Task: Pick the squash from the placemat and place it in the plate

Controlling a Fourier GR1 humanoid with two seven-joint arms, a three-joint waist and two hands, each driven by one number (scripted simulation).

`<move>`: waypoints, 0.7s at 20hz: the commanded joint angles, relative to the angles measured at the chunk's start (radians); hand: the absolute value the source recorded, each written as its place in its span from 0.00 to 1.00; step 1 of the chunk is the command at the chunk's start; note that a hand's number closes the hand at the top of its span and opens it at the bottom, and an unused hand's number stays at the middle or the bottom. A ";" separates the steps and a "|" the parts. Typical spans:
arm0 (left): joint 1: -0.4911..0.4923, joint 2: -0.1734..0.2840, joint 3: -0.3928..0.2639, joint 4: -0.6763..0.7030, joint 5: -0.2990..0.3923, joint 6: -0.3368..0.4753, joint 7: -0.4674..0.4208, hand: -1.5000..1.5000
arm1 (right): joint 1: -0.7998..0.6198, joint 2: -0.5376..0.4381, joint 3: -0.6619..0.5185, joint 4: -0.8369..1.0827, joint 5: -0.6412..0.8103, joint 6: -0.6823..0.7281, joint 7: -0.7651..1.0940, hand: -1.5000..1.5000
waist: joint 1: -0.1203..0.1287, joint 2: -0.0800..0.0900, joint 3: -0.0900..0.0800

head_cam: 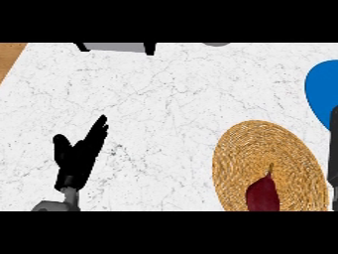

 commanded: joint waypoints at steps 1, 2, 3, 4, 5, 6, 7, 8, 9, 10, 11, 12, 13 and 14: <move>0.019 0.011 0.008 0.011 0.014 -0.020 0.008 0.50 | -0.007 -0.051 -0.094 0.110 0.010 -0.187 0.132 1.00 | -0.019 -0.003 -0.003; 0.026 -0.009 0.002 0.015 -0.008 0.015 -0.004 0.50 | 0.019 -0.070 -0.106 0.139 -0.006 -0.238 0.094 1.00 | -0.027 -0.005 -0.003; 0.005 -0.008 0.011 0.037 -0.010 0.017 -0.009 0.50 | 0.013 -0.072 -0.120 0.158 -0.022 -0.265 0.082 1.00 | -0.035 -0.007 -0.004; 0.003 0.016 0.030 0.015 0.015 -0.007 0.009 0.50 | 0.008 -0.080 -0.141 0.214 -0.005 -0.288 0.091 1.00 | -0.025 -0.005 -0.003; 0.023 0.001 0.013 0.030 -0.011 0.011 -0.011 0.50 | 0.001 -0.086 -0.152 0.236 -0.010 -0.309 0.090 1.00 | -0.029 -0.007 -0.004; -0.011 0.016 0.040 0.007 0.020 0.001 0.038 0.50 | -0.017 -0.092 -0.159 0.245 -0.014 -0.314 0.091 1.00 | -0.034 -0.011 -0.004; -0.002 -0.006 0.024 0.032 0.011 0.005 0.014 0.50 | -0.013 -0.121 -0.170 0.290 -0.001 -0.338 0.085 1.00 | -0.034 -0.009 -0.004; 0.027 0.006 0.031 0.057 0.021 -0.024 -0.029 0.50 | -0.006 -0.162 -0.176 0.340 -0.048 -0.374 0.034 1.00 | -0.032 -0.006 -0.004; 0.022 0.035 0.063 0.015 0.046 -0.036 -0.001 0.50 | -0.024 -0.160 -0.175 0.342 -0.026 -0.360 0.059 1.00 | -0.038 -0.015 -0.005; 0.033 0.009 0.026 0.007 0.007 0.002 0.017 0.50 | -0.014 -0.169 -0.192 0.372 -0.032 -0.411 0.061 1.00 | -0.030 -0.010 -0.003; 0.022 0.020 0.045 0.032 0.029 -0.029 -0.010 0.50 | -0.002 -0.191 -0.200 0.412 -0.053 -0.430 0.042 1.00 | -0.035 -0.010 -0.004; 0.031 0.027 0.045 0.017 0.019 -0.020 -0.009 0.50 | -0.041 -0.188 -0.266 0.418 -0.134 -0.285 0.079 1.00 | -0.033 -0.010 -0.003; 0.034 -0.007 0.022 0.018 0.006 0.007 0.006 0.50 | -0.035 -0.185 -0.273 0.460 -0.198 -0.279 0.045 1.00 | -0.043 -0.013 -0.002; 0.032 0.006 0.031 0.024 0.019 -0.015 -0.002 0.50 | -0.028 -0.214 -0.284 0.521 -0.196 -0.213 0.031 0.00 | -0.036 -0.009 -0.002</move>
